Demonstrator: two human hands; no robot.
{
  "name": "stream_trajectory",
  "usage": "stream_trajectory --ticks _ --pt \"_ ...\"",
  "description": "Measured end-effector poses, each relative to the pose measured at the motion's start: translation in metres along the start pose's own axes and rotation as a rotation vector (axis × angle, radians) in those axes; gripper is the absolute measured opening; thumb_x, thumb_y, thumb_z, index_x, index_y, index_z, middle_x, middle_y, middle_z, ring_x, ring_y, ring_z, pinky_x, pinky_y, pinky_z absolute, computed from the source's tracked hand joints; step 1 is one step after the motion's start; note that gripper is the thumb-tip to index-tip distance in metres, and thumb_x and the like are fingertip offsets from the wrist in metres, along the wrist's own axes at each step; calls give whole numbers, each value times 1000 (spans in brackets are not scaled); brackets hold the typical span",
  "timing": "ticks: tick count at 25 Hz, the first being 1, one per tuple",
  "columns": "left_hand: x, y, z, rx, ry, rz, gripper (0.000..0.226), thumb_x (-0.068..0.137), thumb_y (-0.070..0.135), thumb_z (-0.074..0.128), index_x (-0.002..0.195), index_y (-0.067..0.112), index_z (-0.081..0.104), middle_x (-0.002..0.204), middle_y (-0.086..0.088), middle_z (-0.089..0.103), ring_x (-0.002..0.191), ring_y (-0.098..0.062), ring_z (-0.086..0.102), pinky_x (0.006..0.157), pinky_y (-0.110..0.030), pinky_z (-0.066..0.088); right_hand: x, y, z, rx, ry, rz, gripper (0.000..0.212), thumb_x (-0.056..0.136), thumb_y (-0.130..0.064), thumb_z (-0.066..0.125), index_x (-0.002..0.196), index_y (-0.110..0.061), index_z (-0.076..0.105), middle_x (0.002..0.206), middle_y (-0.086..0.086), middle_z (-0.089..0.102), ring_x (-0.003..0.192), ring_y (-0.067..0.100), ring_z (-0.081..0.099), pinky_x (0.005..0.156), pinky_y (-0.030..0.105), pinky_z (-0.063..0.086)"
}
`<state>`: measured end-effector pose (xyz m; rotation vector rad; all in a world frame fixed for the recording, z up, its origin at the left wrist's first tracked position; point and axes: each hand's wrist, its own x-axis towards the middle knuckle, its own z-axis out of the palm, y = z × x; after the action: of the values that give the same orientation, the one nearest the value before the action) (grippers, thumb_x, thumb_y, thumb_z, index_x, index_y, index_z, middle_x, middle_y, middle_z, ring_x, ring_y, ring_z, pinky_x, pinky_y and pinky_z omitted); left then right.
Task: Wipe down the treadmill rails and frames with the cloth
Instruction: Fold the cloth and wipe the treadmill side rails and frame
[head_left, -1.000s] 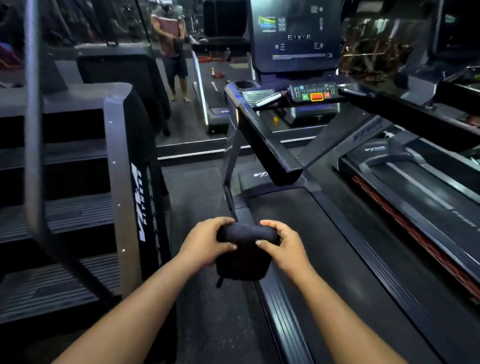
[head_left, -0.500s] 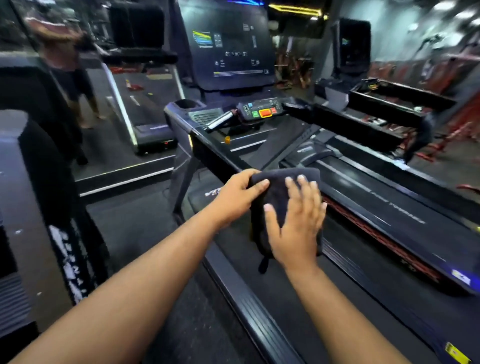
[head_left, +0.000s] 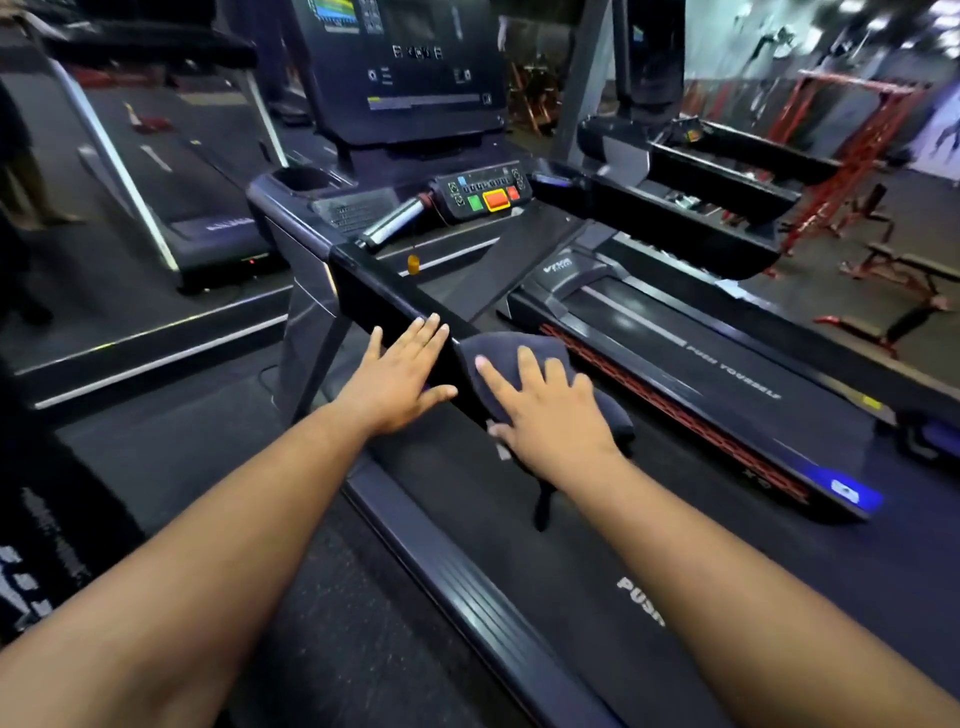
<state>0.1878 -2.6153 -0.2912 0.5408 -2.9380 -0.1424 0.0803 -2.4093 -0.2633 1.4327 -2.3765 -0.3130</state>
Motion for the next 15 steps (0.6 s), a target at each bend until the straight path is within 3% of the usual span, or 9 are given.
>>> stream_trajectory --ticks 3,6,8,10,12,13,15 --pt "13 6 7 13 47 124 86 95 62 38 160 21 -1 167 4 -8 154 -15 -9 121 -56 -3 -56 13 13 -85 84 -53 90 78 -64 68 154 -39 28 160 15 30 132 43 42 85 53 43" --pt "25 1 4 17 90 185 86 92 54 52 159 20 8 168 3 4 154 -14 -2 121 -56 -3 -1 -1 -4 57 -104 -3 85 91 -65 51 154 -48 -3 167 11 0 146 45 19 97 65 36" --pt "33 -17 0 8 94 231 87 89 52 56 159 21 15 167 3 16 154 -12 7 121 -57 -2 30 -17 -12 122 -197 20 83 95 -63 45 151 -49 -14 167 10 -10 148 45 13 99 65 34" --pt "42 -37 -6 46 117 337 84 88 66 44 157 21 23 162 1 29 151 -15 20 121 -59 4 25 -14 -13 80 -154 23 81 94 -65 44 153 -49 -9 167 12 1 144 43 21 98 60 37" --pt "53 -48 -6 87 157 477 85 88 74 37 153 19 35 153 -2 42 144 -21 35 120 -59 15 1 -2 -4 23 -43 72 79 89 -69 45 154 -49 4 161 11 26 134 40 37 92 56 41" --pt "58 -50 -5 108 200 537 84 88 75 38 149 19 41 148 -4 47 139 -24 41 118 -57 21 -9 1 -3 0 19 110 78 87 -72 44 153 -50 9 157 10 35 129 39 42 90 56 42" --pt "76 -57 -8 114 257 671 81 88 76 40 144 18 49 137 -8 54 128 -30 49 111 -52 32 3 -6 -6 -4 -25 217 75 87 -76 31 153 -50 8 156 8 37 132 37 41 96 64 36"
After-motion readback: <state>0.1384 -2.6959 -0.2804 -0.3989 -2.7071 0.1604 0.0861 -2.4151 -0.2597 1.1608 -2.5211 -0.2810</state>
